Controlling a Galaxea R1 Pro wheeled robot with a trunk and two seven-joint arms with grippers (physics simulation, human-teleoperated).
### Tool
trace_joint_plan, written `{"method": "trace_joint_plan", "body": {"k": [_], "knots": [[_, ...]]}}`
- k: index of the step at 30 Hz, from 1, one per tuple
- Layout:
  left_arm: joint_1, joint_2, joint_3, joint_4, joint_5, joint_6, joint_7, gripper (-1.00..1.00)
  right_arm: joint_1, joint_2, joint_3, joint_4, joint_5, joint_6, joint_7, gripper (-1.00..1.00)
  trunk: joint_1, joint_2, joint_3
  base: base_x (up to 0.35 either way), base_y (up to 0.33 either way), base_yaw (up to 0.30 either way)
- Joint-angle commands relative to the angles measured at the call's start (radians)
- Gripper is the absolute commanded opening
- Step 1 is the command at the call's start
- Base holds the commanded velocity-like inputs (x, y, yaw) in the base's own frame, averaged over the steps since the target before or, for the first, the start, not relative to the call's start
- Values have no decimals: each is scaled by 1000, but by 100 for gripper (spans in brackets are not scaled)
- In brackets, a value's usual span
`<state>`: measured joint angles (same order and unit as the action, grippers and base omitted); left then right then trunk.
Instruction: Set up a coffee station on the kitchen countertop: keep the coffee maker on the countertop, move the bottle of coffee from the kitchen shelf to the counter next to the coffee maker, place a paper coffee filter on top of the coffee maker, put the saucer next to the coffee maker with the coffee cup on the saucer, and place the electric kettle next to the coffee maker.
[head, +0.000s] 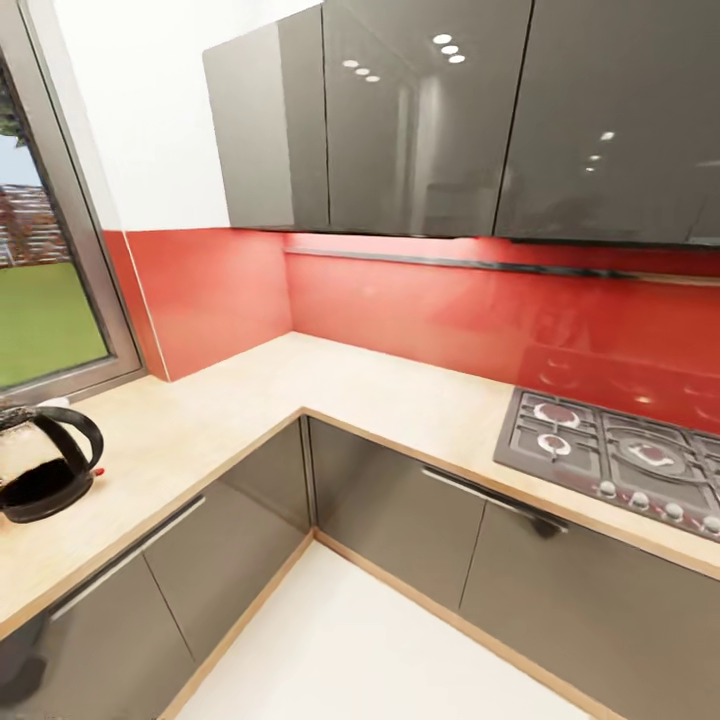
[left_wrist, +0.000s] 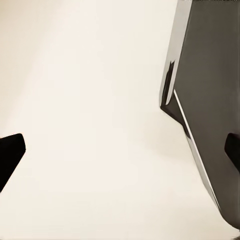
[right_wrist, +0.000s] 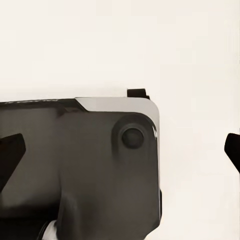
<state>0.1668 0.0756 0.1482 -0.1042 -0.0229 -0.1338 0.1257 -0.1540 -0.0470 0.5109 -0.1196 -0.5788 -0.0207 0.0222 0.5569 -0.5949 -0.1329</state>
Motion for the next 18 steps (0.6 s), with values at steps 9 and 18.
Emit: {"method": "trace_joint_plan", "body": {"k": [9, 18], "knots": [[0, 1, 5, -2, -2, -3, 2, 100, 0, -1, 8, 0, -10, -2, 2, 100, 0, -1, 7, 93, -309, 236], [0, 1, 5, -2, -2, -3, 2, 100, -1, -1, 8, 0, -10, -2, 2, 100, 0, -1, 13, 132, -309, 252]]}}
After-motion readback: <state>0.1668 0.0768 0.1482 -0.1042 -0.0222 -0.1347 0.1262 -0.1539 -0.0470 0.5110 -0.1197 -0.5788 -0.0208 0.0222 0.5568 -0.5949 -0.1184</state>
